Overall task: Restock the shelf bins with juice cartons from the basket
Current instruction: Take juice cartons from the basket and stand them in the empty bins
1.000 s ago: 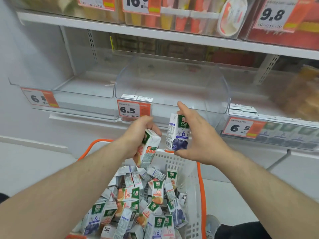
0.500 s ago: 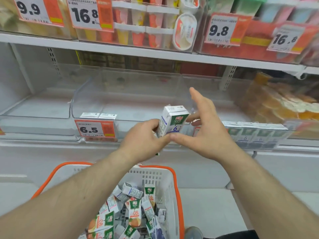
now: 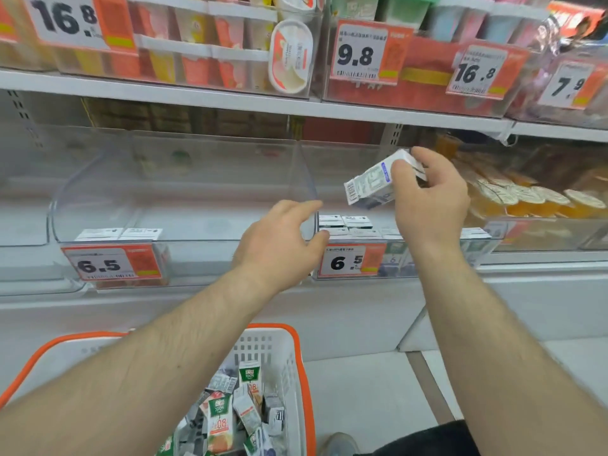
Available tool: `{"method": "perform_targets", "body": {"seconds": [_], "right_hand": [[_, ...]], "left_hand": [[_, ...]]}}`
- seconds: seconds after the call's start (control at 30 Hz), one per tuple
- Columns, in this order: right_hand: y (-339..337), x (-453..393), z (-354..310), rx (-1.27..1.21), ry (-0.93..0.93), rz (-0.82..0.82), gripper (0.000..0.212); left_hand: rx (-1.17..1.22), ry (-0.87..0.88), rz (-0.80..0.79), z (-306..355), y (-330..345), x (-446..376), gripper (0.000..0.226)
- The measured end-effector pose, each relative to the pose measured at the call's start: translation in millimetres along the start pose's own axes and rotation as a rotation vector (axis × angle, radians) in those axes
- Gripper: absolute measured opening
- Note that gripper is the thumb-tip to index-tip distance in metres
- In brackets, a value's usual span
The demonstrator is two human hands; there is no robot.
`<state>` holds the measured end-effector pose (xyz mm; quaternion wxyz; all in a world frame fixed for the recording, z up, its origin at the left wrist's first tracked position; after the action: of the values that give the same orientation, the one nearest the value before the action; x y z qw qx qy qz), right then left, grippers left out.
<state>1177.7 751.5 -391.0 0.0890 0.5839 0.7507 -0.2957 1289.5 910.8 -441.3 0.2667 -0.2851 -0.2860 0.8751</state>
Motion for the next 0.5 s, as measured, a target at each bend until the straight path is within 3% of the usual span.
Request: {"method": "perform_targets", "body": {"seconds": [0.1,0.5], "right_hand": [[-7.3,-18.3,18.4,0.111,0.025,0.017,0.049],[27.9,-30.3,71.3,0.590,0.007,-0.354,0.055]], "left_hand": [[-0.015,-0.025,-0.037,-3.3,13.4,1.1,0.050],[-0.074,-0.118,-0.143,-8.8,37.4,1.5,0.052]]}}
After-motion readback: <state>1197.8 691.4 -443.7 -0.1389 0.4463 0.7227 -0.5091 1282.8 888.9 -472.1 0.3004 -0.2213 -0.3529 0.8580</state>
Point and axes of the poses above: each hand's wrist, its own x-axis away from the middle knuckle, its own y-axis out of the palm, z = x × y, the point moved 4 cm from there along -x, towards the middle knuckle, and after that the axes turned 10 degrees about x, right-handed, at the moved point
